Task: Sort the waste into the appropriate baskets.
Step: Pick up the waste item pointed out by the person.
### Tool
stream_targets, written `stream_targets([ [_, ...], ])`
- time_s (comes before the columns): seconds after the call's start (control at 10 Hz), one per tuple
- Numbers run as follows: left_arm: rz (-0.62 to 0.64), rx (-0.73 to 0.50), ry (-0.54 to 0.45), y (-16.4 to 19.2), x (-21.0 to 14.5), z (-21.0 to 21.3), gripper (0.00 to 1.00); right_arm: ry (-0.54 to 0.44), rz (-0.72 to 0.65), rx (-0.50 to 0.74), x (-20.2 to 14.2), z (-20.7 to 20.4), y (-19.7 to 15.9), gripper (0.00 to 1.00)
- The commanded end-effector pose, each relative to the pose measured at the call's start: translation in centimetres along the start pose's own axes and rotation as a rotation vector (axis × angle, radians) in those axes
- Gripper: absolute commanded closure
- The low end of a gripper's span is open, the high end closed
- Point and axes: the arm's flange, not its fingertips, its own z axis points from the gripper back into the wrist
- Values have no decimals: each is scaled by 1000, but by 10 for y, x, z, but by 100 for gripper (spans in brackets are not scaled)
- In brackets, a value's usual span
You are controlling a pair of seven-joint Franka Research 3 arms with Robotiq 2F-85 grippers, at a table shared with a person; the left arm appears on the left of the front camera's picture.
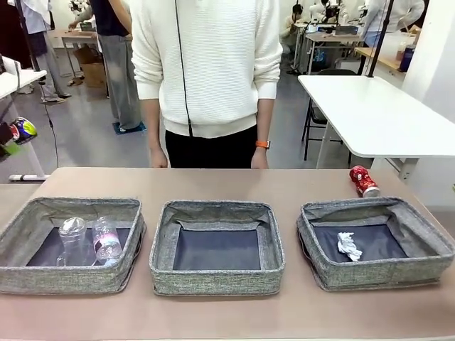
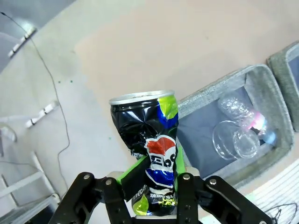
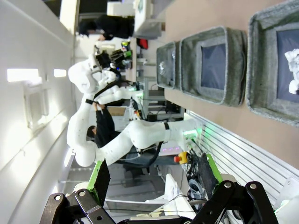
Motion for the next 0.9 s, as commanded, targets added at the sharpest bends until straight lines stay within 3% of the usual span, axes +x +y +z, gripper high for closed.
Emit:
stream_targets([
  [0.0,-16,-5,49,-7,18,-28,100,1,18,20,1,2,2,0],
  [0.1,-16,-5,49,-7,18,-28,100,1,18,20,1,2,2,0],
  [0.2,-10,-10,14,-4,5,-9,75,1,18,20,1,2,2,0],
  [0.3,99,-8,46,-33,36,1,75,1,18,20,1,2,2,0],
  [0.4,274,-46,73,-89,78,40,75,1,18,20,1,2,2,0],
  [0.5,328,19,65,-144,107,72,75,1,18,20,1,2,2,0],
  [0.7,216,-7,77,-239,152,118,75,1,18,20,1,2,2,0],
  [0.8,254,14,110,-289,169,135,75,1,18,20,1,2,2,0],
])
